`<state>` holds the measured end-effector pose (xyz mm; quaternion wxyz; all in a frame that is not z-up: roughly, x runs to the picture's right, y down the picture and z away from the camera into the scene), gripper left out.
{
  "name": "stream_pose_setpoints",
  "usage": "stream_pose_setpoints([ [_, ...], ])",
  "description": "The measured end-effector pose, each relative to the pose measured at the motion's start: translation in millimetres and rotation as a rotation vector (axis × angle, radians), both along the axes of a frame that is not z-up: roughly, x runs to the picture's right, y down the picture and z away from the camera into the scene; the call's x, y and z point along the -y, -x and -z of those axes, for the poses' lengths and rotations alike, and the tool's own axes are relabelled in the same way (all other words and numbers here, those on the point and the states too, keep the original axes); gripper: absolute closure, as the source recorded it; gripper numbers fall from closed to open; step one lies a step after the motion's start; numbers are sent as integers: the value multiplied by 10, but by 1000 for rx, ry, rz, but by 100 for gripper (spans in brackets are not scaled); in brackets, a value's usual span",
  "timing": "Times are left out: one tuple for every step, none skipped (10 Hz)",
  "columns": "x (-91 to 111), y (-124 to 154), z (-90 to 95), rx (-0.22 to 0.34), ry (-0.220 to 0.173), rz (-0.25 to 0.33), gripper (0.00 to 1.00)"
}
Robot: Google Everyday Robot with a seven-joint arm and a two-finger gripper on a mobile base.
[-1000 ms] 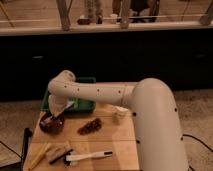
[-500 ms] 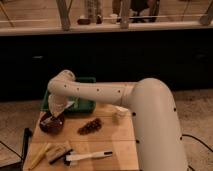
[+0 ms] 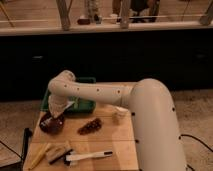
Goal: Place fork in purple bowl
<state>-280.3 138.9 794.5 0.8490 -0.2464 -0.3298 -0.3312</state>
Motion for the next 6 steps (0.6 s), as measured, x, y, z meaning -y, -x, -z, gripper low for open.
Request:
stream_pose_setpoints([
  [-8, -1, -5, 0, 3, 0, 31],
  [-14, -4, -12, -1, 5, 0, 23],
  [-16, -6, -14, -1, 6, 0, 20],
  [-22, -7, -18, -2, 8, 0, 20],
  [-29, -11, -26, -2, 11, 0, 20],
  [-33, -12, -30, -2, 12, -1, 20],
])
